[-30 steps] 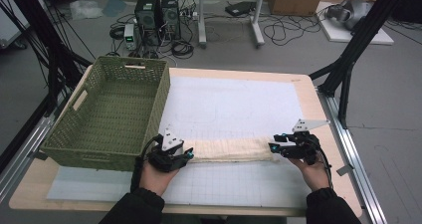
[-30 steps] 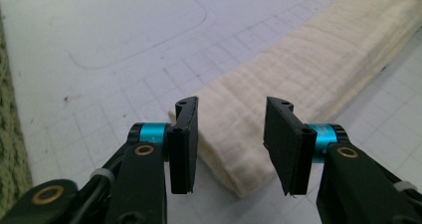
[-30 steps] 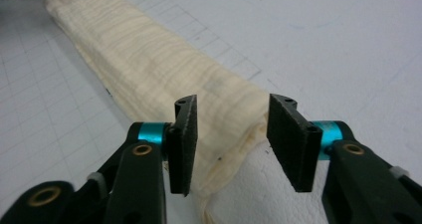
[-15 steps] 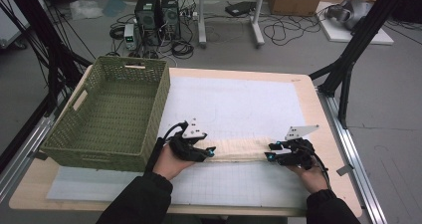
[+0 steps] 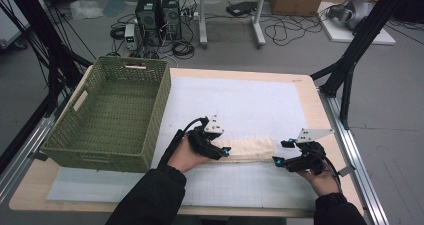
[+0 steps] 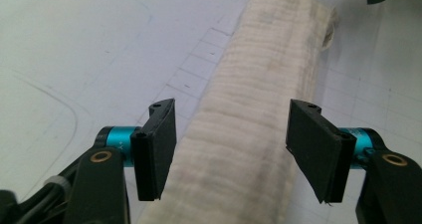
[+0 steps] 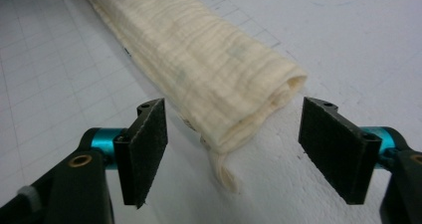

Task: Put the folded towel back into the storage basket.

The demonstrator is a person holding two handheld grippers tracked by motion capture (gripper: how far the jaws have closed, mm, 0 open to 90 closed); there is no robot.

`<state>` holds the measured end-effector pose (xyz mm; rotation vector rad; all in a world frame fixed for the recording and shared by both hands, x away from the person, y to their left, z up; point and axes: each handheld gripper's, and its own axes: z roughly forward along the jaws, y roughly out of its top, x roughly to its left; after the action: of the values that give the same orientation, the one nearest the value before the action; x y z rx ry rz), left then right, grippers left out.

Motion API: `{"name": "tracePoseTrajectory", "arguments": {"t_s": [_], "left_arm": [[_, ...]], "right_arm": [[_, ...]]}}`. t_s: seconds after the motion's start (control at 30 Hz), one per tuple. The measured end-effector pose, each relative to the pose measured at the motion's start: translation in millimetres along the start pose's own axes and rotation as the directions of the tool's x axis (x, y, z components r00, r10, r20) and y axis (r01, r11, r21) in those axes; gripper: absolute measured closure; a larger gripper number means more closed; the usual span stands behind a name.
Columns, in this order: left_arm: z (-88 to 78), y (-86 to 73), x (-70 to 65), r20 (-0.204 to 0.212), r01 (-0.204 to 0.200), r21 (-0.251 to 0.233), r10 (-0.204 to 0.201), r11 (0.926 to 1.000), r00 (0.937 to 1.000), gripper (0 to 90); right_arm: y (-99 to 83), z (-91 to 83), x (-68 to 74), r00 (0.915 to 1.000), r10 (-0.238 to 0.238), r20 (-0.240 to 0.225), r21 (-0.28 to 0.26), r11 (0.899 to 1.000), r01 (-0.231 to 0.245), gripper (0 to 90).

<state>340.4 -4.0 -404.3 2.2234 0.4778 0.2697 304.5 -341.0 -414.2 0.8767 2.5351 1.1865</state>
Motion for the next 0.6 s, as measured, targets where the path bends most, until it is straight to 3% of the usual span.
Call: {"name": "tracePoseTrajectory", "arguments": {"t_s": [0.13, 0.4, 0.6], "left_arm": [[8.9, 10.0, -1.4, 0.019, -0.027, 0.039, 0.026, 0.9989, 0.9995, 35.7], [19.0, 30.7, -3.7, 0.065, -0.066, 0.061, 0.062, 0.9959, 0.9960, 32.4], [39.9, 26.2, -2.5, 0.098, -0.067, 0.151, 0.052, 0.9863, 0.9938, 32.2]], "right_arm": [[-2.8, -7.2, 0.7, 0.9999, 0.008, 0.007, -0.006, 1.000, -0.008, 24.1], [-5.9, -14.0, -0.1, 0.9999, 0.009, 0.012, -0.032, 0.999, -0.009, 21.8], [-8.8, -15.8, -1.6, 0.9998, 0.012, 0.017, -0.030, 0.999, -0.012, 21.8]]}}
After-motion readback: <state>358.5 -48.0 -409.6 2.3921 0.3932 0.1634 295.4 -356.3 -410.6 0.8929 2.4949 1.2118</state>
